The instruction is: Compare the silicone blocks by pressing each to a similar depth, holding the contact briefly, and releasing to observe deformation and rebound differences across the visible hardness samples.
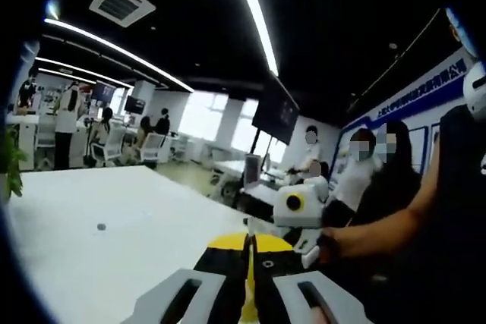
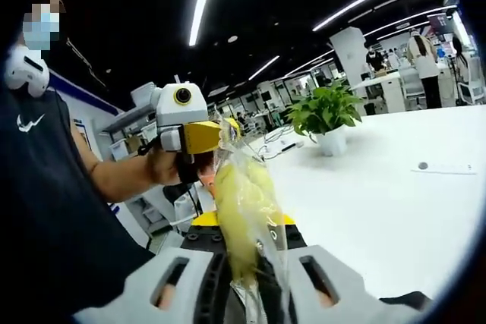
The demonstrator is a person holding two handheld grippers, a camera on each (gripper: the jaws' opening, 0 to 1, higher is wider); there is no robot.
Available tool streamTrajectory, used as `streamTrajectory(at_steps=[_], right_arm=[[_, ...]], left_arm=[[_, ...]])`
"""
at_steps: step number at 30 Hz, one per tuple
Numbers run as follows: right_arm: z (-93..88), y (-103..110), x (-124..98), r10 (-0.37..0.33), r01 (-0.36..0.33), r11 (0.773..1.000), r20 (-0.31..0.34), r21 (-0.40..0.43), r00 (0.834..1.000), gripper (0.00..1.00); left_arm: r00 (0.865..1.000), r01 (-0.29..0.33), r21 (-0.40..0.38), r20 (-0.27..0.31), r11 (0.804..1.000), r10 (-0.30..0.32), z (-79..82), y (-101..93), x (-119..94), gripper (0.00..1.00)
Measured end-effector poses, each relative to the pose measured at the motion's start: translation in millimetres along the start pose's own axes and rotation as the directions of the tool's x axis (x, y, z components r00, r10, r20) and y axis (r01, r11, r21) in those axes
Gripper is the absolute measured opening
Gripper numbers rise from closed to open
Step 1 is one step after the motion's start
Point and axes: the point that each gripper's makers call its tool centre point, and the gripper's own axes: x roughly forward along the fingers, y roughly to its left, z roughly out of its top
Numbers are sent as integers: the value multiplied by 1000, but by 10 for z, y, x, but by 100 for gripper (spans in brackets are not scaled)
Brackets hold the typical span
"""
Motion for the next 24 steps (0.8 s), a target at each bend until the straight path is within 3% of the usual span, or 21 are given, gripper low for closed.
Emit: streamTrajectory(at_steps=[8, 10, 11, 13, 15, 21, 24], right_arm=[[-3, -5, -21, -4, 4, 1000, -10, -8, 1000, 5], [0, -7, -27, -5, 5, 1000, -12, -3, 1000, 5], [3, -8, -30, -5, 5, 1000, -11, 1, 1000, 5], [0, -22, -40, -7, 8, 1000, -13, 5, 1000, 5], [-12, -24, -52, 0, 0, 1000, -13, 15, 1000, 6], [-54, -33, -50, -11, 11, 1000, -22, 22, 1000, 7], [-67, -73, -77, -29, 30, 999, -5, 24, 1000, 8]], left_arm=[[1000, 3, 13, 17, 1000, -3, 1, -4, 16, 0], [1000, 2, 54, 23, 999, -3, 2, 4, 33, 0], [1000, 2, 118, 30, 993, -6, 13, 3, 51, 0], [1000, -10, 91, 24, 996, 8, 0, 0, 69, 0], [1000, -15, 0, 16, 1000, 15, -13, 8, 72, 0], [1000, -12, 76, -3, 997, 12, -85, 19, 71, 0], [1000, -13, 76, -4, 997, 13, -93, 10, 102, 0]])
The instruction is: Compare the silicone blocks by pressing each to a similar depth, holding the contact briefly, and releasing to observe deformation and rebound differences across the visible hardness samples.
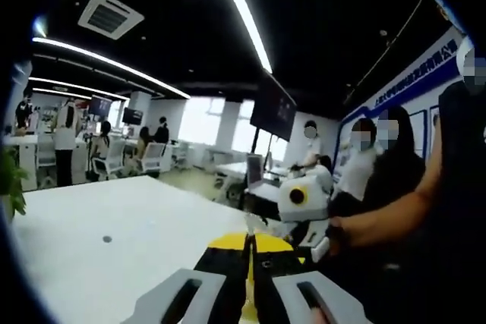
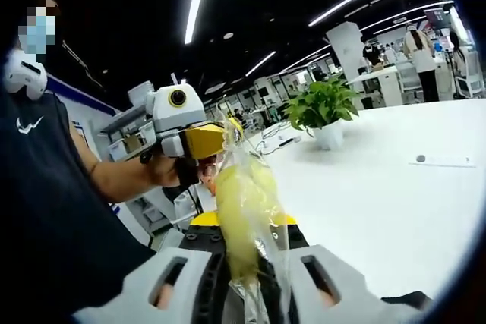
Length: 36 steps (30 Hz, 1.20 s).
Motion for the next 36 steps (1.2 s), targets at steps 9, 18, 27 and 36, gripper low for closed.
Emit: streamTrajectory(at_steps=[9, 18, 27, 36], right_arm=[[-88, -78, -60, -19, 17, 998, 44, 56, 999, 13], [62, -49, -89, -24, 21, 999, 102, 26, 994, 18], [322, -278, -174, -171, 183, 983, 221, -35, 960, 58], [384, -389, -370, -266, 295, 952, 251, -83, 931, 96]], left_arm=[[1000, -11, -66, -23, 998, 10, -87, -2, 111, 0], [1000, 7, -53, 8, 999, -7, 66, -77, 121, 0], [999, 25, -39, 40, 999, -24, 180, -125, 163, 0], [998, 15, -61, 60, 998, -12, 239, -56, 179, 0]])
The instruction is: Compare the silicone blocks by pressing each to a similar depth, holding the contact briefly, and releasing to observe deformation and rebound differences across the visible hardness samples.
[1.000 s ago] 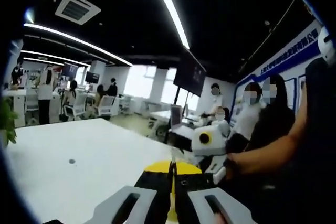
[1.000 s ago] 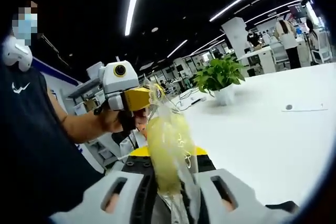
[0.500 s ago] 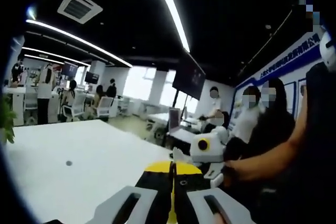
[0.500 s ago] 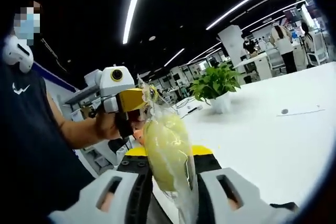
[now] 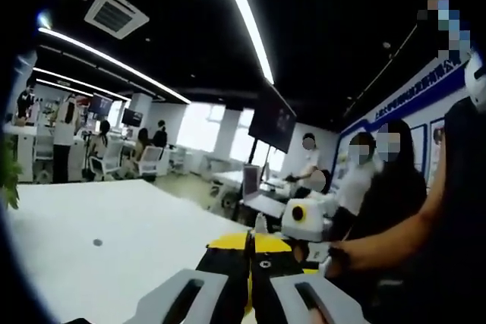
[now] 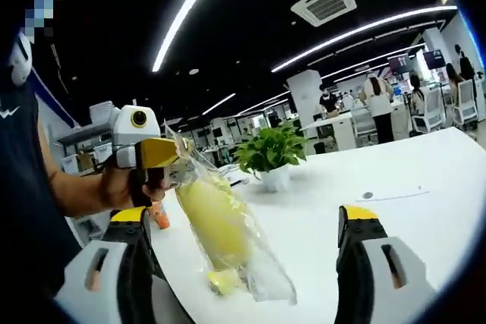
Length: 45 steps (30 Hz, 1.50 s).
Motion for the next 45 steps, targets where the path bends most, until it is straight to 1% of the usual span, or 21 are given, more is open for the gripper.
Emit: streamTrajectory(at_steps=[4, 8, 12, 14, 16, 19, 23, 26, 28, 30, 31, 33, 35, 38, 40, 41, 42, 43, 44, 45], right_arm=[[-40, -62, -70, -28, 27, 999, -25, -42, 999, 96], [-158, -131, -187, -68, 59, 993, -86, -104, 994, 96], [-246, -192, -324, -98, 90, 992, -84, -90, 992, 96], [-289, -231, -384, -120, 113, 990, -79, -84, 990, 96], [-394, -266, -450, -152, 140, 985, -114, -101, 982, 96], [-490, -262, -548, -166, 154, 982, -121, -107, 979, 96], [-658, -328, -735, -210, 201, 977, -146, -72, 967, 96], [-726, -339, -836, -231, 225, 973, -146, -57, 962, 96], [-779, -363, -904, -251, 246, 968, -148, -54, 957, 96], [-824, -388, -953, -261, 257, 965, -150, -43, 954, 96], [-870, -410, -987, -271, 269, 963, -159, -35, 949, 96], [-951, -439, -1025, -277, 277, 961, -158, -26, 948, 96], [-1050, -453, -1046, -280, 283, 959, -167, -11, 945, 96], [-1138, -519, -1081, -306, 307, 951, -175, -23, 936, 96], [-1158, -536, -1078, -309, 310, 950, -176, -24, 935, 96], [-1170, -535, -1074, -310, 309, 951, -175, -33, 935, 96], [-1155, -531, -1058, -300, 295, 954, -161, -58, 940, 96], [-1168, -532, -1052, -306, 300, 952, -164, -64, 938, 96], [-1181, -536, -1051, -310, 301, 951, -169, -74, 936, 96], [-1191, -537, -1042, -311, 299, 950, -168, -92, 935, 96]], left_arm=[[1000, 6, 1, -2, 1000, -6, -19, -12, 36, 0], [1000, -8, -16, 3, 1000, 9, -59, 28, 88, 0], [1000, -23, -15, -5, 1000, 23, -140, 35, 133, 0], [999, -34, -39, 0, 999, 34, -177, 75, 140, 0], [998, -57, -67, 10, 996, 58, -240, 138, 134, 0], [997, -74, -100, 1, 992, 75, -380, 184, 147, 0], [996, -85, -119, -15, 989, 84, -572, 198, 208, 0], [995, -101, -154, -30, 983, 98, -742, 235, 250, 0], [994, -103, -159, -45, 982, 97, -837, 248, 269, 0], [994, -102, -172, -52, 980, 94, -901, 250, 274, 0], [994, -104, -181, -55, 978, 95, -945, 263, 280, 0], [993, -114, -192, -66, 975, 103, -1022, 300, 290, 0], [993, -114, -216, -63, 970, 102, -1080, 330, 294, 0], [991, -132, -241, -65, 961, 119, -1170, 411, 292, 0], [987, -160, -298, -68, 941, 147, -1263, 500, 280, 0], [986, -164, -299, -70, 940, 150, -1301, 528, 276, 0], [985, -173, -302, -80, 937, 156, -1343, 551, 272, 0], [981, -193, -322, -97, 927, 170, -1417, 590, 263, 0], [981, -192, -346, -100, 918, 168, -1460, 600, 264, 0], [981, -191, -343, -100, 920, 166, -1508, 622, 267, 0]])
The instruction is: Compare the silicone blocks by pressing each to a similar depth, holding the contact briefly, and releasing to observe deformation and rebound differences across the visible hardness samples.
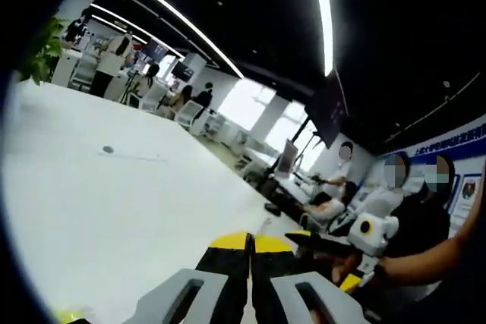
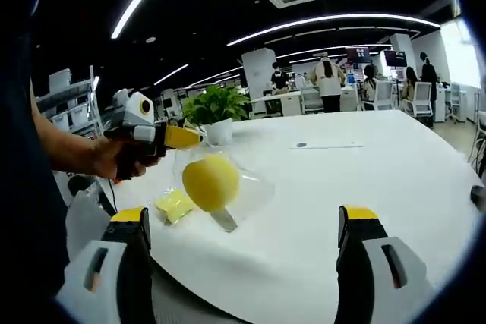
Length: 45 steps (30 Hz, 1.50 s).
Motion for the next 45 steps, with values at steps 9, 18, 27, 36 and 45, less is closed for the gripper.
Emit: streamTrajectory(at_steps=[9, 18, 27, 36, 45], right_arm=[[-87, 18, 36, 8, -7, 1000, -40, 18, 999, 96], [-180, -7, 8, 3, -1, 999, -63, 41, 998, 96], [-159, -20, 14, -5, 8, 999, -68, 47, 998, 96], [-209, -46, -32, -22, 28, 997, -77, 72, 997, 96], [-228, -2, -57, -23, 28, 998, -97, 58, 995, 96]], left_arm=[[1000, -7, -91, -5, 996, 6, -135, 93, 46, 0], [998, -51, -91, -25, 995, 49, -262, 303, 69, 0], [970, -240, -26, -35, 970, 239, -270, 846, 14, 0], [940, -337, -38, -77, 941, 333, -435, 1236, -41, 0], [914, -390, -47, -141, 920, 381, -655, 1455, -46, 0]])
